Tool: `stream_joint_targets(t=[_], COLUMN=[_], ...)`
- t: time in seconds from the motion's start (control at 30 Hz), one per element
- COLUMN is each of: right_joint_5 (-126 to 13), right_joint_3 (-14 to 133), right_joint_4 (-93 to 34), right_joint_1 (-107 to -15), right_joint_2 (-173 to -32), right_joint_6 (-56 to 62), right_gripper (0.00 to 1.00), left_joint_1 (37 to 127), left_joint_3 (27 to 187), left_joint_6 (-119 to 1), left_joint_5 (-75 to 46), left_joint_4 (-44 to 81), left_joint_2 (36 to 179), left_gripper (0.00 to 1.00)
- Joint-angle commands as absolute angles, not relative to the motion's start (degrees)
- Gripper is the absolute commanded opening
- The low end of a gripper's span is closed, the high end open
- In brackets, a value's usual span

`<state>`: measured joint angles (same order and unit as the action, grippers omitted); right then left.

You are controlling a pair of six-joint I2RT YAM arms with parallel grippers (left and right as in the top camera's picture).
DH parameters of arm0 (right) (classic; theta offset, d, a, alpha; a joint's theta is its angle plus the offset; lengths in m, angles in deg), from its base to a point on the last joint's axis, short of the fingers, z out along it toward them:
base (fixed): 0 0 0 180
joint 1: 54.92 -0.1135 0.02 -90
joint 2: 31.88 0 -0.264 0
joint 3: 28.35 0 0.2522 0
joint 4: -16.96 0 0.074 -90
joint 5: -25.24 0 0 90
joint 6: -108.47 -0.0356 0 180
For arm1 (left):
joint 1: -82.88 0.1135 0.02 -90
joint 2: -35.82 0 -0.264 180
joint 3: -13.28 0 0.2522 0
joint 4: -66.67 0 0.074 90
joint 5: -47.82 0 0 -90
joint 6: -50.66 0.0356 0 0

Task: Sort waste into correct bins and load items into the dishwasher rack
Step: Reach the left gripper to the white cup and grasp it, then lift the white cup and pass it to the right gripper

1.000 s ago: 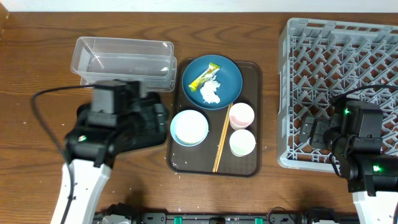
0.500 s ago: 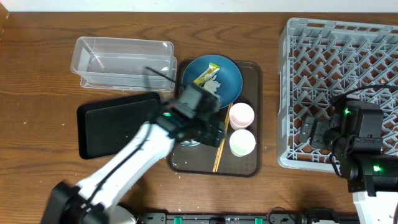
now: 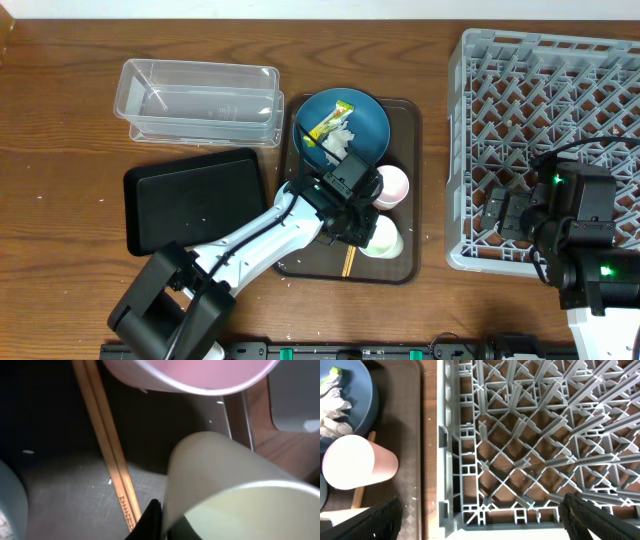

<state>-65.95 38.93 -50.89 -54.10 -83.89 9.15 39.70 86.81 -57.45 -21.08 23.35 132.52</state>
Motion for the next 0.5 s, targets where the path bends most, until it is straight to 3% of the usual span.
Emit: stream_joint_targets(t=[0.0,0.3,0.37,0.47], right_joint_5=[-67.8,-76.7,-74.4,-56.5], right_joint_3=[40.0,40.0,40.0,40.0], right_joint_4=[-51.4,-52.7,-51.3,-46.6], right_joint_1=[-54.6,-54.6,-54.6,-54.6], right_joint_2=[-83.7,-83.7,-83.8,-84.8], right_joint_6=[10.0,5.7,4.3,11.0], right_gripper=[0.99,0.99,0.97,0.96], left_joint_1=[40.4,52.4,57.1,63.6], left_joint_3=[87.8,87.8,87.8,87.6], left_joint_6=[-57.7,-68.3,-70.9,-71.4], left_joint_5=[-20.7,-18.7,-12.2,6.5], left_joint_4=[22.9,17.9,19.4,26.3], left_joint_2=[130.3,117.0,115.8,116.7], left_gripper=[0.06,0.06,0.06,0.06])
